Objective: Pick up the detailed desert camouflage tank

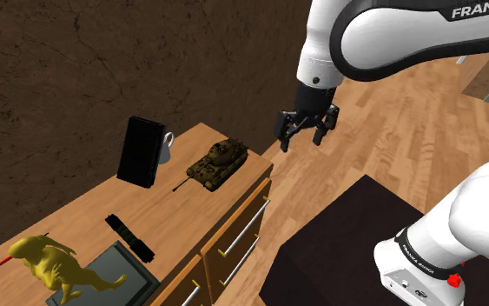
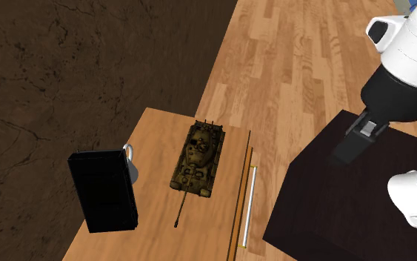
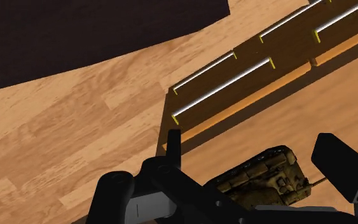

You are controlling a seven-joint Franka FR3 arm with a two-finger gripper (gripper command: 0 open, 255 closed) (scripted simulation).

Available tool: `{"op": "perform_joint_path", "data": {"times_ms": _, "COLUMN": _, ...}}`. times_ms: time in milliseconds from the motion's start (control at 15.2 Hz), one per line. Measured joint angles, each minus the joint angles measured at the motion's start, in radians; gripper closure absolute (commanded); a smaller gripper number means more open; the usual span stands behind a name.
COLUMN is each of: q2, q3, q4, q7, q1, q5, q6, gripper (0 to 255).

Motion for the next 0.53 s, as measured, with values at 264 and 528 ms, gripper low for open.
{"op": "perform_joint_path", "data": {"times_ms": 264, "q2": 0.146, "q3": 0.103, "q4": 0.057, "q7": 0.201, "q1": -0.038, "q5": -0.013, "q6": 0.113, "gripper": 0}}
{"op": "perform_joint_path", "data": {"times_ms": 528, "q2": 0.304, "q3": 0.197, "q4": 0.120, "q7": 0.425, "q1": -0.077, "q5": -0.075, "q6": 0.220, "gripper": 0}}
